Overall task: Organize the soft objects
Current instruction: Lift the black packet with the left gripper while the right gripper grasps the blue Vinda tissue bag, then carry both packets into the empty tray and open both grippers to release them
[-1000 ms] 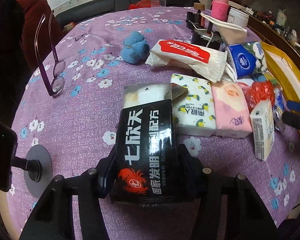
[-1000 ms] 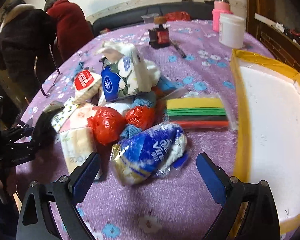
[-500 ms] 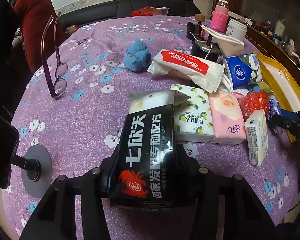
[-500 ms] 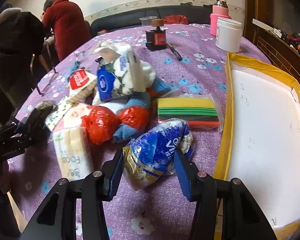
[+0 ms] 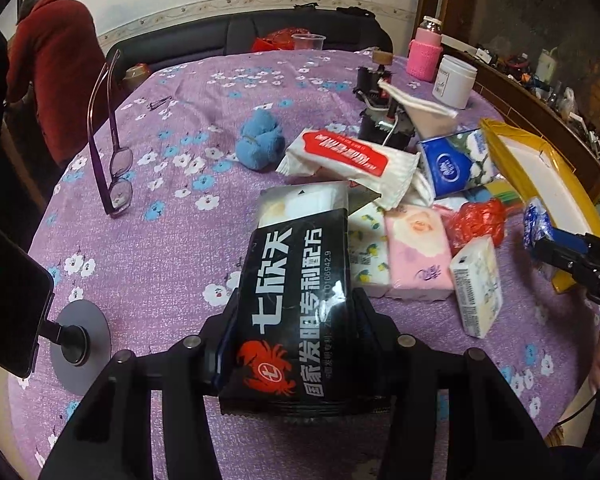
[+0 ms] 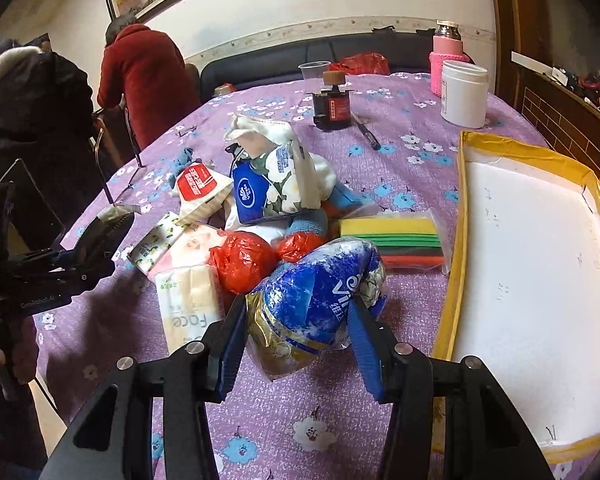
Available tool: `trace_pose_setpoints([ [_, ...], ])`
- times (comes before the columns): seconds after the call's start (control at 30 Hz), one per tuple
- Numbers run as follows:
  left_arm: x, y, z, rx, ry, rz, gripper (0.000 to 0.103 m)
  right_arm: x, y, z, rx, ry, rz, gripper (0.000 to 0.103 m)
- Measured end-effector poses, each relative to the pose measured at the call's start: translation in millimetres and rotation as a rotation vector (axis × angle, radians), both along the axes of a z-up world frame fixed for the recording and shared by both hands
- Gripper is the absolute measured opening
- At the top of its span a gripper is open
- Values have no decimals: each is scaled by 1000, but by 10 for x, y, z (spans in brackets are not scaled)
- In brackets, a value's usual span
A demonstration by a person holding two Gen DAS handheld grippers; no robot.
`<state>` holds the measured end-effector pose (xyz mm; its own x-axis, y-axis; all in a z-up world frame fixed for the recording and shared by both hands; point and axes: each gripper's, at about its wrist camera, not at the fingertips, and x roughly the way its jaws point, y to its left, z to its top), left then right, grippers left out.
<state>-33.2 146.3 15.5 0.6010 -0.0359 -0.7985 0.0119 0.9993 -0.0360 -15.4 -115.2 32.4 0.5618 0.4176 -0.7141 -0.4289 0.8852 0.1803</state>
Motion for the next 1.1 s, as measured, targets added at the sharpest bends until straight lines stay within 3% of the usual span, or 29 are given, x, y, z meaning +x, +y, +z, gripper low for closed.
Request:
trace_pose_setpoints([
  [0.5, 30, -533, 310, 9, -49, -118, 50, -70, -288, 87, 65, -26, -34, 53],
  [1.1, 292, -1651, 489, 15, -48, -318, 50, -90, -1046, 225, 146, -67, -170, 53],
])
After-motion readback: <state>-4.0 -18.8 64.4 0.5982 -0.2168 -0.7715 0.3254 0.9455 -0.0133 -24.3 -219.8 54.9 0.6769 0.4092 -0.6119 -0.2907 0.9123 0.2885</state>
